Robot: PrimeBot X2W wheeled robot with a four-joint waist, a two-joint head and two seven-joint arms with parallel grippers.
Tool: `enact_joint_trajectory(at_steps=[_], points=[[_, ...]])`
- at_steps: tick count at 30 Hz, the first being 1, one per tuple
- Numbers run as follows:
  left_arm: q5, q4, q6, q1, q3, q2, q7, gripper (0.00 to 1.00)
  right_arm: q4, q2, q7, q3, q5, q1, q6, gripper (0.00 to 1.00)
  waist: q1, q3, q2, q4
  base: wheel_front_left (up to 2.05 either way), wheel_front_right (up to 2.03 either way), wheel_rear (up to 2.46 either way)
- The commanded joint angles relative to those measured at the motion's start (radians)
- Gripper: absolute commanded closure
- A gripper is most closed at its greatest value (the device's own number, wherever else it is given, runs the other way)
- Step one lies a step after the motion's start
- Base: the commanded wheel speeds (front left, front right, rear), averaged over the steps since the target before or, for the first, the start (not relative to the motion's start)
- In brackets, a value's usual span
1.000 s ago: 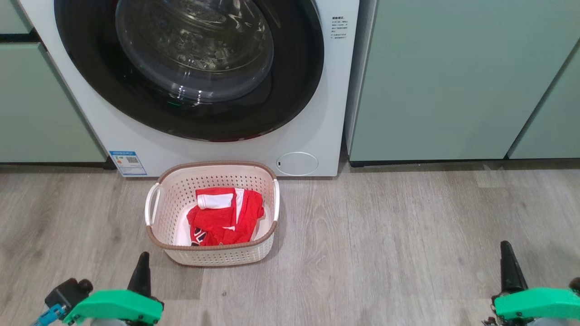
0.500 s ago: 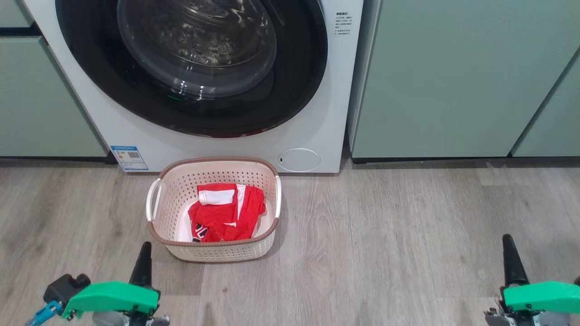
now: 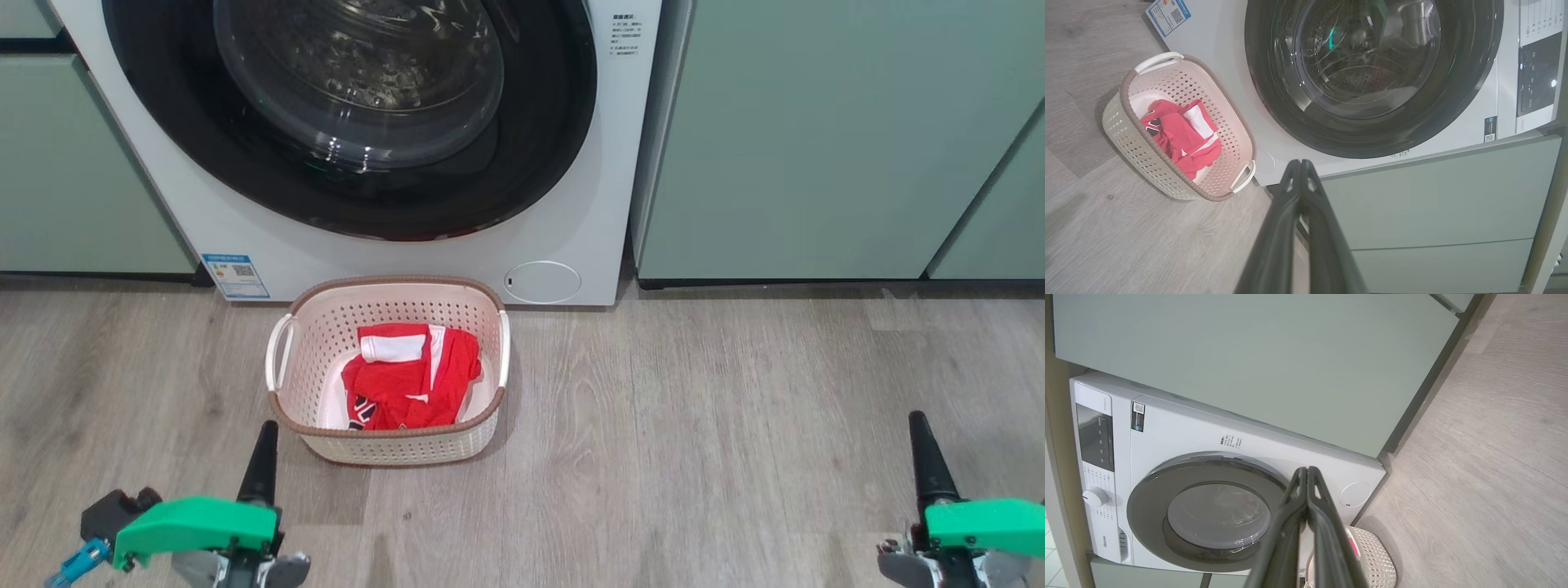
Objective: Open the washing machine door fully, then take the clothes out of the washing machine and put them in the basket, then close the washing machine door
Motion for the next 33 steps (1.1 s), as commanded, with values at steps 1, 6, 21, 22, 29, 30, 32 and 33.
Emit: enact_joint_trajectory(at_steps=[1,6,21,22,29,30,32,33], points=[[-0.031,-0.043,-0.005,-0.060,0.033,0.006,0.010,1.00,-0.039,-0.004,0.013,0.008,0.031,-0.048,-0.001,1.00,0.0000,0.002,0.0000,0.001,0.00,0.00,0.00],[-0.082,-0.057,-0.005,-0.063,0.036,0.002,0.024,1.00,-0.042,-0.003,0.027,0.004,0.081,-0.054,-0.001,1.00,0.0000,0.006,0.0000,0.004,0.00,0.00,0.00],[-0.225,-0.097,-0.006,-0.071,0.045,-0.006,0.065,1.00,-0.052,0.001,0.068,-0.008,0.222,-0.071,-0.001,1.00,0.0000,0.019,0.0000,0.012,0.00,0.00,0.00],[-0.236,-0.100,-0.006,-0.072,0.045,-0.007,0.068,1.00,-0.053,0.001,0.071,-0.009,0.232,-0.072,-0.001,1.00,0.0000,0.020,0.0000,0.012,0.00,0.00,0.00],[-0.308,-0.120,-0.006,-0.075,0.050,-0.011,0.088,1.00,-0.058,0.003,0.092,-0.015,0.303,-0.081,-0.001,1.00,0.0000,0.027,0.0000,0.016,0.00,0.00,0.00],[-0.318,-0.123,-0.006,-0.076,0.050,-0.012,0.091,1.00,-0.059,0.003,0.095,-0.016,0.313,-0.082,-0.001,1.00,0.0000,0.028,0.0000,0.017,0.00,0.00,0.00],[-0.338,-0.129,-0.007,-0.077,0.051,-0.013,0.097,1.00,-0.060,0.003,0.101,-0.018,0.333,-0.085,-0.001,1.00,0.0000,0.030,0.0000,0.018,0.00,0.00,0.00],[-0.349,-0.131,-0.007,-0.078,0.052,-0.014,0.100,1.00,-0.061,0.004,0.104,-0.019,0.343,-0.086,-0.001,1.00,0.0000,0.031,0.0000,0.019,0.00,0.00,0.00]])
